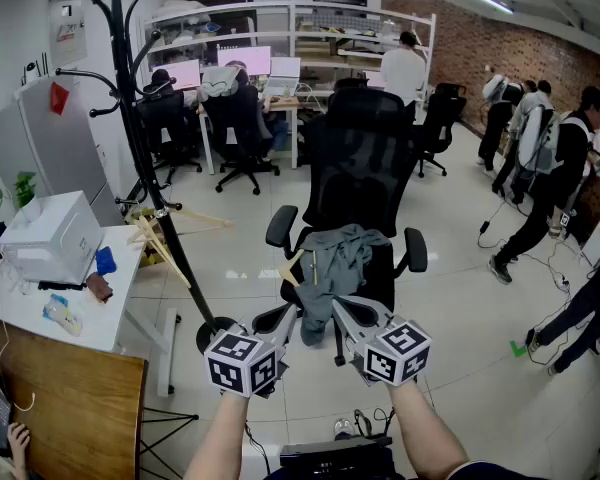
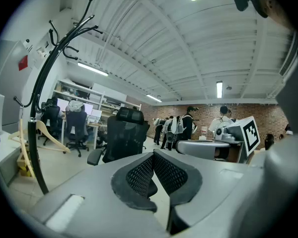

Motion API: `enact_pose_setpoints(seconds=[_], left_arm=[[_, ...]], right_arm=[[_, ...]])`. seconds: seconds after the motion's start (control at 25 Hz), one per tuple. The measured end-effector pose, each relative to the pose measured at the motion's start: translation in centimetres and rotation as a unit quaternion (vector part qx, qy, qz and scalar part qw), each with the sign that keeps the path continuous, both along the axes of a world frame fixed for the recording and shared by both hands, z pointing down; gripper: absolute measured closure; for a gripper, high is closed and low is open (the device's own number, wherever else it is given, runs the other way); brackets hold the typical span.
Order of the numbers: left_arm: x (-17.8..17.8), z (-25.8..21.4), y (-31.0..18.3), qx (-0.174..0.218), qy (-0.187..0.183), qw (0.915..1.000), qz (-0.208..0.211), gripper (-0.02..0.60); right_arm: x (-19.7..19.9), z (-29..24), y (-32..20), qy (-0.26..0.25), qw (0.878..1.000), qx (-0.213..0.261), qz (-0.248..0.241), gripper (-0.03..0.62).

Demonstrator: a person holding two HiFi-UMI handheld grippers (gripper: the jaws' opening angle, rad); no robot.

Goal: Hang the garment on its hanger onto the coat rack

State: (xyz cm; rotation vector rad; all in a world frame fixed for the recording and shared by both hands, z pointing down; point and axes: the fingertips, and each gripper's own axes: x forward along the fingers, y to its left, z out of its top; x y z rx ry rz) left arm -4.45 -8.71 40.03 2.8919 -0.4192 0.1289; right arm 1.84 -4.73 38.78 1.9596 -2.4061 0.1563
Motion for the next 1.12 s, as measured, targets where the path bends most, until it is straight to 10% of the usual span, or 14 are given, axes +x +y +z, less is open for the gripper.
enact_pose_setpoints(seconds=[1.12], left_arm=[[11.9, 1.3, -12.4, -0.01, -0.025, 0.9983, -0.051, 0.581]], right_arm=[[13.0, 0.6, -12.9, -0.026, 0.999, 0.003, -0.038, 0.592]])
